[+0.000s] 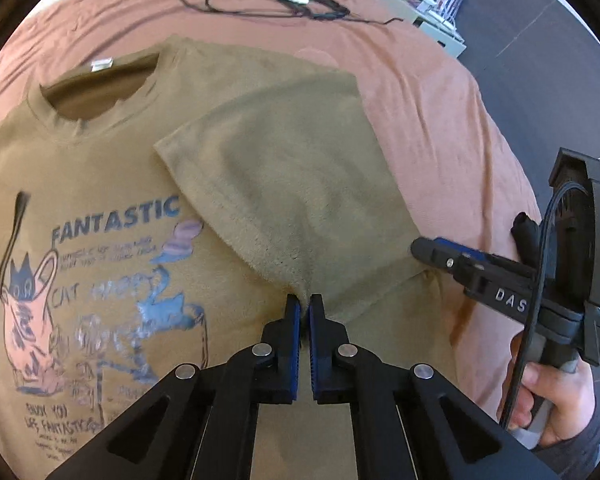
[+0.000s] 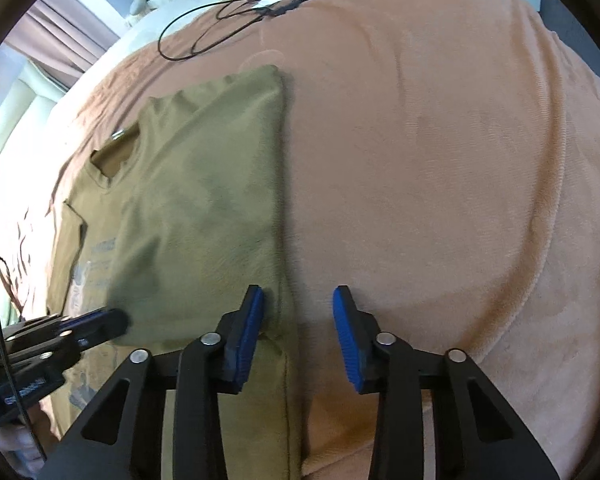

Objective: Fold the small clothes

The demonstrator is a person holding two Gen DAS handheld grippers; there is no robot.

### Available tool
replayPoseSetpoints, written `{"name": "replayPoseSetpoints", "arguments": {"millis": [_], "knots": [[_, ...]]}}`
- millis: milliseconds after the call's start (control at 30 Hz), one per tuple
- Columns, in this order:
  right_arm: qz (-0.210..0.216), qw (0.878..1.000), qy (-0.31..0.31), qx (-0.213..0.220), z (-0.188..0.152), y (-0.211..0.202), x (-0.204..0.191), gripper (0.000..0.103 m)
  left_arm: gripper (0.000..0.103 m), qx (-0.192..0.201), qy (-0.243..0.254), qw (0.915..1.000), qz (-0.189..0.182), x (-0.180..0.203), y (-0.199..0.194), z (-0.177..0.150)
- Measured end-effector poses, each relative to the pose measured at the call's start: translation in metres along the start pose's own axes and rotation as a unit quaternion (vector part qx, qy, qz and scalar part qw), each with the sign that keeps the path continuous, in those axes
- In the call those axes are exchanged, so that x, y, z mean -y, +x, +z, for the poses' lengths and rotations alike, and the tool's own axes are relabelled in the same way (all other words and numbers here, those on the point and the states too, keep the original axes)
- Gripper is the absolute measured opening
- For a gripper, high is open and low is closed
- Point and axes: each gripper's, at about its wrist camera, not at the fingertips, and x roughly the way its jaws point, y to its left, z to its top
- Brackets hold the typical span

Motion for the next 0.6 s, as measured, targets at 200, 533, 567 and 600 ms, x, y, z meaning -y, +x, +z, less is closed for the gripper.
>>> {"name": "replayPoseSetpoints", "arguments": {"millis": [200, 533, 567, 600], "knots": [[-0.008, 1.000, 0.007, 0.003, 0.002, -0.013, -0.001, 0.033, 0.005, -0.023, 0.013, 0.9992, 0.030, -0.007, 0.001, -0.006], [0.016, 1.000, -0.017, 0.021, 0.006, -0.023, -0.021, 0.033, 0.008, 0.029, 0.009, 0.9975, 0.064, -0.033, -0.020, 0.017], [0.015, 1.000, -0.018, 0.019, 0.007, -0.021, -0.021, 0.033, 0.013, 0.027, 0.009, 0.9975, 0.065, -0.034, -0.018, 0.020], [0.011, 1.000, -0.023, 0.019, 0.006, -0.017, -0.023, 0.033, 0.017, 0.022, 0.011, 0.9971, 0.072, -0.035, -0.013, 0.023]]}}
